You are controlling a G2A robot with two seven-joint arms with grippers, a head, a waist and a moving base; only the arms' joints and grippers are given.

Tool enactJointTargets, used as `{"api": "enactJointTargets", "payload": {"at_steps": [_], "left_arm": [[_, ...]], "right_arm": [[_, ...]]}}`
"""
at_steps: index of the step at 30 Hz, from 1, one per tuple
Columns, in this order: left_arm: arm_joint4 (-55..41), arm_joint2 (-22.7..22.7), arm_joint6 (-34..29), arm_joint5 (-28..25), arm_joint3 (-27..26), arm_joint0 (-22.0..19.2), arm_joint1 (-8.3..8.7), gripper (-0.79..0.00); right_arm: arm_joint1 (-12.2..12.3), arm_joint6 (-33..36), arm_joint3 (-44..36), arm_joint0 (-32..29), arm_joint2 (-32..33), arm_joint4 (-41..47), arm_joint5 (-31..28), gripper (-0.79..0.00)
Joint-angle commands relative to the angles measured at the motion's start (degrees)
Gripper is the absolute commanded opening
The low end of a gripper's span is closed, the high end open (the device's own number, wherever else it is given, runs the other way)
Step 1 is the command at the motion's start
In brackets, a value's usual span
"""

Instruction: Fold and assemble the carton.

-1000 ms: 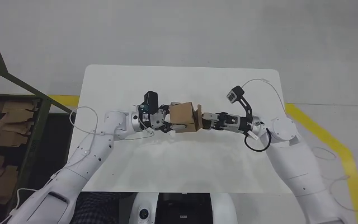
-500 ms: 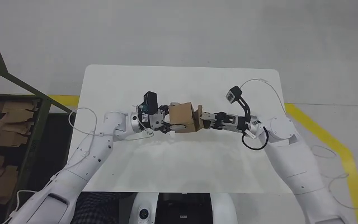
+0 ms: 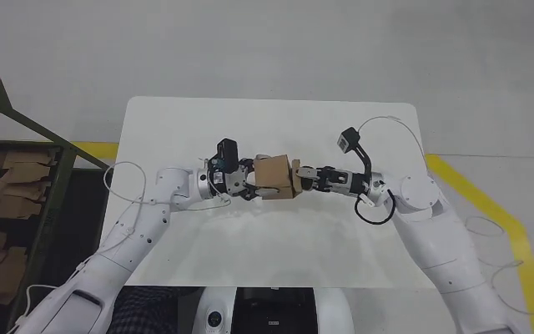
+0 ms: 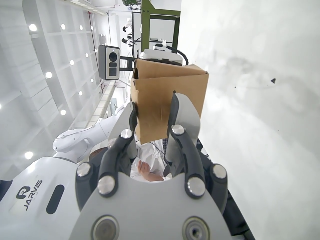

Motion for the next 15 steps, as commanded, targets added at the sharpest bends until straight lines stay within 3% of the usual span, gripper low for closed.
{"api": "enactJointTargets", "payload": {"at_steps": [1, 15], "left_arm": [[0.27, -0.02, -0.03, 0.12, -0.02, -0.04, -0.04, -0.397], [2.51, -0.60, 0.94, 0.60, -0.73, 0.54, -0.14, -0.409]], "right_arm": [[0.02, -0.49, -0.32, -0.07, -0.07, -0.65, 0.26, -0.539], [0.14, -3.20, -1.26, -0.44, 0.17, -2.28, 1.67, -0.551]]}}
